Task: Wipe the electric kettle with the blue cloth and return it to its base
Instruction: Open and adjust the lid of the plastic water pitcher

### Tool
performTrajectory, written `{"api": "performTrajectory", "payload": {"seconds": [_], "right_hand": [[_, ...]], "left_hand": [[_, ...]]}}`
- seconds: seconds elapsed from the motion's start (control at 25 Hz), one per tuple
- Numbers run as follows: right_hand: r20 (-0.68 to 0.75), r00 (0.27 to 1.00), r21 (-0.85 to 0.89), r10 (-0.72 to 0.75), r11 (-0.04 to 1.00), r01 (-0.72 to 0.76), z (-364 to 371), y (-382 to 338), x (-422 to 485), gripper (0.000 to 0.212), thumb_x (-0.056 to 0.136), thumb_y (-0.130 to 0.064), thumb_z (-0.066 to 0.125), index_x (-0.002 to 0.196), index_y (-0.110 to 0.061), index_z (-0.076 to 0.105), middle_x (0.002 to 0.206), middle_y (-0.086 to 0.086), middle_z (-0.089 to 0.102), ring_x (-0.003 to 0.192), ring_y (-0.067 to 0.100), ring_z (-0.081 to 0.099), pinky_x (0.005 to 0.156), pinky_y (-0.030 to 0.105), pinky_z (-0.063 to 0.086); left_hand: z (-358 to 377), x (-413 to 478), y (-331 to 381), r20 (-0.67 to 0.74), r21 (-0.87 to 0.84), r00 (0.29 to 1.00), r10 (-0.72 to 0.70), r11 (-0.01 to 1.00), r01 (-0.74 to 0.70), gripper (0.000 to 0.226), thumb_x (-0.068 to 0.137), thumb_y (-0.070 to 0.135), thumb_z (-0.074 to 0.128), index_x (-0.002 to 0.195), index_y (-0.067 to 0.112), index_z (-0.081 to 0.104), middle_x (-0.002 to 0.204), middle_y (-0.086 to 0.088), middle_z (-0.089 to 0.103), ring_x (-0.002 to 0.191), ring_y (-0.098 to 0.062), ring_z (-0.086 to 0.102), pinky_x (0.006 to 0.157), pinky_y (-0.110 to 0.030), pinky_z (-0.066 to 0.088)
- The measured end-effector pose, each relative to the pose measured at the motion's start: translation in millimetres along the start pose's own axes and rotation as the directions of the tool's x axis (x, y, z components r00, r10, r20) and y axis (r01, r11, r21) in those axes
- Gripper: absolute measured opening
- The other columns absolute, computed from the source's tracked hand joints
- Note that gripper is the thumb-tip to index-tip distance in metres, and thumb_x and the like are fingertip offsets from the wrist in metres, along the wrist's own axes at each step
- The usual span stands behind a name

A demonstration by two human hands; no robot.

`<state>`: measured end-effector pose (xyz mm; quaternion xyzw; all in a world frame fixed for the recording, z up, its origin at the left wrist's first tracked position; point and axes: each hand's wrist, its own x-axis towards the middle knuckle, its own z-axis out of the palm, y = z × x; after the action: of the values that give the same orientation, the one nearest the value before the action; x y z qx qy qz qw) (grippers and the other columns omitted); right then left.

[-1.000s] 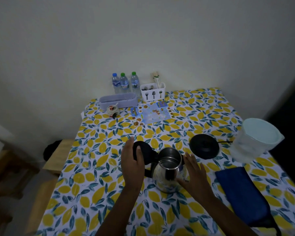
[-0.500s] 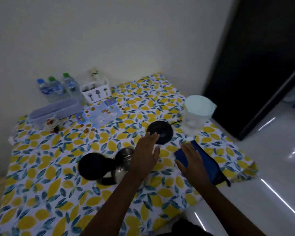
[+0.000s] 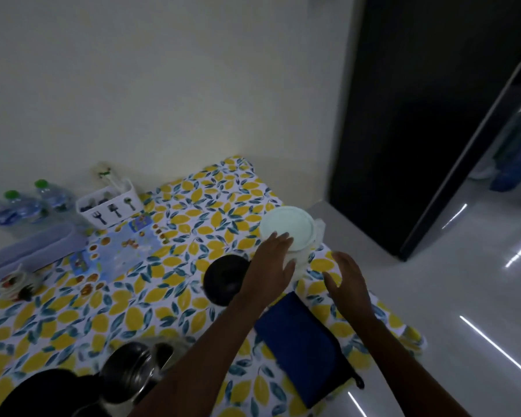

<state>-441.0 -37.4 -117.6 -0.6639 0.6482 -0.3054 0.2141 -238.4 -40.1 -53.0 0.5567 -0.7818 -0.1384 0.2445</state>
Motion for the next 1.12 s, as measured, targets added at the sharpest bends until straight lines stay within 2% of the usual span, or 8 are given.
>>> {"api": "performTrajectory", "payload": {"seconds": [0.16, 0.32, 0.48, 0.6, 0.68, 0.8, 0.96, 1.12], "right_hand": [[0.015, 0.996, 0.194, 0.087, 0.977, -0.088, -10.0, 1.9, 72.2, 0.042, 0.093, -0.028, 0.057, 0.129, -0.006, 0.052, 0.133, 0.016, 0.055, 0.121, 0.029, 0.051, 0.099, 0.029, 0.034], [0.219, 0.961, 0.399, 0.171, 0.883, -0.248, -1.4, -6.6, 123.9, 0.037, 0.095, -0.037, 0.052, 0.119, -0.010, 0.057, 0.126, 0.013, 0.060, 0.110, 0.024, 0.056, 0.095, 0.035, 0.040], [0.294, 0.939, 0.418, 0.178, 0.859, -0.294, 9.8, -0.4, 141.8, 0.032, 0.096, -0.040, 0.049, 0.086, -0.012, 0.059, 0.090, 0.010, 0.064, 0.085, 0.023, 0.059, 0.073, 0.033, 0.041], [0.322, 0.926, 0.444, 0.196, 0.833, -0.331, 16.7, 8.0, 138.4, 0.033, 0.096, -0.042, 0.046, 0.070, -0.025, 0.057, 0.073, -0.002, 0.060, 0.071, 0.016, 0.057, 0.064, 0.030, 0.041], [0.311, 0.928, 0.505, 0.204, 0.792, -0.343, 22.1, 13.3, 135.3, 0.026, 0.093, -0.036, 0.051, 0.072, -0.024, 0.060, 0.076, 0.002, 0.061, 0.071, 0.016, 0.057, 0.067, 0.034, 0.044], [0.263, 0.937, 0.587, 0.228, 0.733, -0.343, 24.4, 16.2, 129.3, 0.017, 0.084, -0.034, 0.057, 0.070, -0.026, 0.064, 0.073, -0.005, 0.061, 0.063, 0.007, 0.053, 0.061, 0.028, 0.042], [0.259, 0.925, 0.667, 0.278, 0.641, -0.379, 30.4, 13.9, 114.8, 0.022, 0.084, -0.029, 0.063, 0.067, -0.015, 0.061, 0.054, -0.014, 0.050, 0.048, 0.002, 0.042, 0.052, 0.027, 0.036], [0.224, 0.935, 0.714, 0.274, 0.607, -0.349, 27.6, 2.4, 99.1, 0.026, 0.084, -0.026, 0.068, 0.070, -0.007, 0.058, 0.050, -0.013, 0.048, 0.046, 0.003, 0.041, 0.047, 0.020, 0.037]], "left_hand": [[17.3, 51.1, 3.6, 0.183, 0.207, 0.977, -0.111, 0.976, 0.072, 0.081, 0.090, 0.054, 0.051, 0.149, 0.010, 0.017, 0.161, -0.012, 0.010, 0.149, -0.032, 0.000, 0.120, -0.050, 0.006], [36.9, 56.9, -4.8, 0.252, 0.390, 0.938, -0.236, 0.912, 0.125, 0.097, 0.084, 0.063, 0.052, 0.151, 0.013, 0.002, 0.162, -0.015, -0.003, 0.148, -0.036, -0.004, 0.120, -0.051, 0.005], [44.7, 55.4, -10.5, 0.177, 0.379, 0.957, -0.231, 0.913, 0.151, 0.092, 0.083, 0.059, 0.057, 0.151, 0.019, 0.009, 0.162, -0.008, 0.008, 0.149, -0.030, 0.005, 0.119, -0.049, 0.012], [45.3, 55.3, -13.2, 0.160, 0.385, 0.968, -0.196, 0.915, 0.122, 0.091, 0.081, 0.057, 0.060, 0.151, 0.023, 0.012, 0.162, -0.005, 0.013, 0.149, -0.028, 0.010, 0.118, -0.048, 0.016], [46.5, 54.2, -12.9, 0.160, 0.382, 0.967, -0.198, 0.916, 0.124, 0.092, 0.081, 0.056, 0.062, 0.151, 0.026, 0.010, 0.162, -0.004, 0.011, 0.149, -0.027, 0.009, 0.117, -0.047, 0.016], [46.9, 51.8, -6.9, 0.146, 0.388, 0.969, -0.197, 0.913, 0.127, 0.091, 0.081, 0.050, 0.065, 0.150, 0.025, 0.012, 0.162, -0.005, 0.012, 0.149, -0.029, 0.010, 0.116, -0.048, 0.022], [43.6, 42.6, -1.1, 0.159, 0.400, 0.969, -0.190, 0.910, 0.113, 0.086, 0.086, 0.047, 0.060, 0.151, 0.023, 0.009, 0.162, -0.006, 0.009, 0.149, -0.031, 0.006, 0.117, -0.049, 0.021], [31.0, 24.7, 0.8, 0.178, 0.359, 0.958, -0.226, 0.921, 0.151, 0.085, 0.088, 0.050, 0.056, 0.151, 0.026, 0.004, 0.163, -0.001, 0.003, 0.150, -0.026, 0.000, 0.120, -0.049, 0.016]]}}
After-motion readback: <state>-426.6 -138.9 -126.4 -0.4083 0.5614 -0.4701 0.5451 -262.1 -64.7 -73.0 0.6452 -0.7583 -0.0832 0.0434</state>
